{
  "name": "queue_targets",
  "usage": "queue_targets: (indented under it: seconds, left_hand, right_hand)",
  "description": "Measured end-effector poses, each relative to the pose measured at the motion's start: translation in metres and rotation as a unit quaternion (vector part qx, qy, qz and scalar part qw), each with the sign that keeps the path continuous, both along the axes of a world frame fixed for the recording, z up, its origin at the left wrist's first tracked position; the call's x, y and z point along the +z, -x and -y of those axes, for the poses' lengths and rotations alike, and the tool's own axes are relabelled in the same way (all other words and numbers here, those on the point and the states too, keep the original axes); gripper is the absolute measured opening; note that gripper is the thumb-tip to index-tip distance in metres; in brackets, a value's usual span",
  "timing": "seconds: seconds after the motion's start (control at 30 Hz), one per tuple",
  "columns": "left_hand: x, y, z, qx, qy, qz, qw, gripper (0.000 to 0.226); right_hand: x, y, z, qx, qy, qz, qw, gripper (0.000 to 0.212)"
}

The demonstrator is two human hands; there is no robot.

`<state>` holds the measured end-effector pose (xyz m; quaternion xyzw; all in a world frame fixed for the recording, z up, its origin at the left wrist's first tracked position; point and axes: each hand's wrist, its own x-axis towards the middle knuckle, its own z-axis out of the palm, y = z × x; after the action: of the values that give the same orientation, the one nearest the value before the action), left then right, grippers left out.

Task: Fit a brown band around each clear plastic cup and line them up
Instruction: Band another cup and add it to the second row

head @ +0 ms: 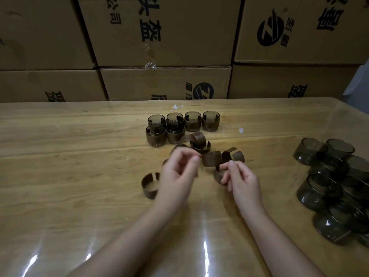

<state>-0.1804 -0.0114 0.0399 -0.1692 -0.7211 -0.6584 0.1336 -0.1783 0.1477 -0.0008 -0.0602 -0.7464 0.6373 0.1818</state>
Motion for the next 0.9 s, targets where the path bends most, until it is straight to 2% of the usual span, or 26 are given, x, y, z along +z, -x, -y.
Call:
queue_targets:
  seconds: [0.1, 0.17, 0.2, 0.27, 0.33, 0.4, 0.47, 0.6, 0.73, 0.9]
  left_hand:
    - [-0.023, -0.011, -0.013, -0.068, 0.062, 0.081, 0.992, 0.012]
    - [-0.031, -0.011, -0.012, -0.082, 0.083, 0.12, 0.986, 0.012]
    - [-0.033, -0.01, -0.01, -0.08, 0.084, 0.128, 0.985, 0.013]
    - [-0.036, -0.007, -0.003, -0.067, 0.083, 0.132, 0.985, 0.013]
    - [-0.039, -0.005, 0.005, -0.05, 0.081, 0.141, 0.985, 0.014]
    - [-0.041, -0.003, 0.007, -0.04, 0.069, 0.155, 0.985, 0.015]
    - [-0.043, -0.002, 0.006, -0.037, 0.074, 0.158, 0.984, 0.015]
    - [-0.045, -0.002, 0.003, -0.062, 0.106, 0.163, 0.979, 0.013]
    - [-0.045, -0.002, 0.003, -0.093, 0.131, 0.176, 0.971, 0.012]
    - [-0.044, -0.003, 0.001, -0.113, 0.167, 0.16, 0.966, 0.011]
  right_hand:
    - [0.003, -0.002, -0.006, -0.058, -0.036, 0.01, 0.998, 0.027]
    - [0.008, -0.004, -0.015, -0.121, -0.144, -0.002, 0.982, 0.025]
    - [0.011, -0.004, -0.021, -0.158, -0.224, -0.003, 0.962, 0.025]
    - [0.019, -0.005, -0.035, -0.228, -0.392, 0.029, 0.891, 0.025]
    - [0.027, -0.005, -0.049, -0.245, -0.504, 0.131, 0.818, 0.027]
    - [0.033, -0.008, -0.057, -0.211, -0.533, 0.249, 0.78, 0.031]
    - [0.031, -0.009, -0.059, -0.17, -0.54, 0.314, 0.762, 0.033]
    - [0.03, -0.007, -0.063, -0.174, -0.548, 0.317, 0.754, 0.029]
    - [0.031, -0.006, -0.075, -0.204, -0.544, 0.323, 0.747, 0.038]
    - [0.036, -0.006, -0.081, -0.218, -0.502, 0.298, 0.782, 0.038]
